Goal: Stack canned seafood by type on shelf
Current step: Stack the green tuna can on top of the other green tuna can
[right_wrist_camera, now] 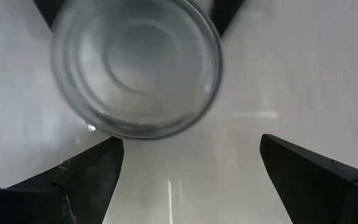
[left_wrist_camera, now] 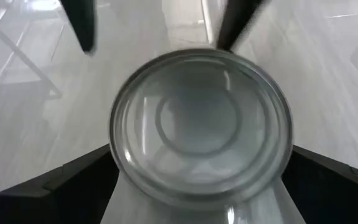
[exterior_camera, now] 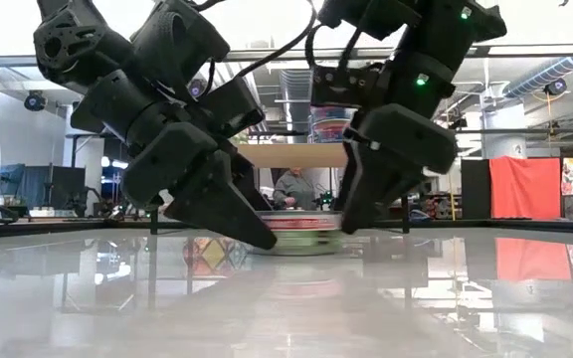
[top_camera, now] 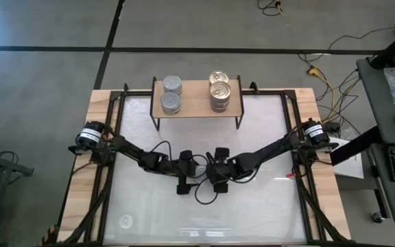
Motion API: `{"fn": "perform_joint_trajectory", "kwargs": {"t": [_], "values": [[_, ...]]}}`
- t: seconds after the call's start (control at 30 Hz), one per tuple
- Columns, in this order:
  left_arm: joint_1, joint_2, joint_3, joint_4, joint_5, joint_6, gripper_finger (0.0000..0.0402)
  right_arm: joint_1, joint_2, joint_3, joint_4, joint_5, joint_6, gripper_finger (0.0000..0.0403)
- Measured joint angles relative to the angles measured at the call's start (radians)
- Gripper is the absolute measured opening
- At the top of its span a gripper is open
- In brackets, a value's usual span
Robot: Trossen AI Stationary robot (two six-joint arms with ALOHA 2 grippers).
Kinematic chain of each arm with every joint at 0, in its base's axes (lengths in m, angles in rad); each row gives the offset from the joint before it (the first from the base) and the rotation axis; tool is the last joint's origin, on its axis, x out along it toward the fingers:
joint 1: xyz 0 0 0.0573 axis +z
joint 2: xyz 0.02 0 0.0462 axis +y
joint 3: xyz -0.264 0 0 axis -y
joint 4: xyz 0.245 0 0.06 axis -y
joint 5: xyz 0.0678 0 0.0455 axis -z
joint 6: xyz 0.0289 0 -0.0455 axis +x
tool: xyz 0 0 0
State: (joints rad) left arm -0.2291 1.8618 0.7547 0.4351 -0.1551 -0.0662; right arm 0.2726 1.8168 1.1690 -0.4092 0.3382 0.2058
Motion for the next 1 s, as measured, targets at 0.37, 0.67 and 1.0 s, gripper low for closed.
{"fn": "perform_joint_trajectory", "kwargs": {"t": [0.37,0.67,1.0], "values": [[-0.004,0.0,-0.002,0.008,0.004,-0.001,0.04,-0.014,0.048,-0.003,0.109,-0.006,-0.043,0.0368],[-0.006,0.0,-0.001,0.008,0.017,-0.008,0.04,-0.018,0.042,0.053,-0.098,-0.034,-0.047,0.0368],[-0.006,-0.002,-0.004,-0.009,0.013,-0.016,0.04,-0.022,0.049,0.052,0.021,-0.013,-0.088,0.0368]]}}
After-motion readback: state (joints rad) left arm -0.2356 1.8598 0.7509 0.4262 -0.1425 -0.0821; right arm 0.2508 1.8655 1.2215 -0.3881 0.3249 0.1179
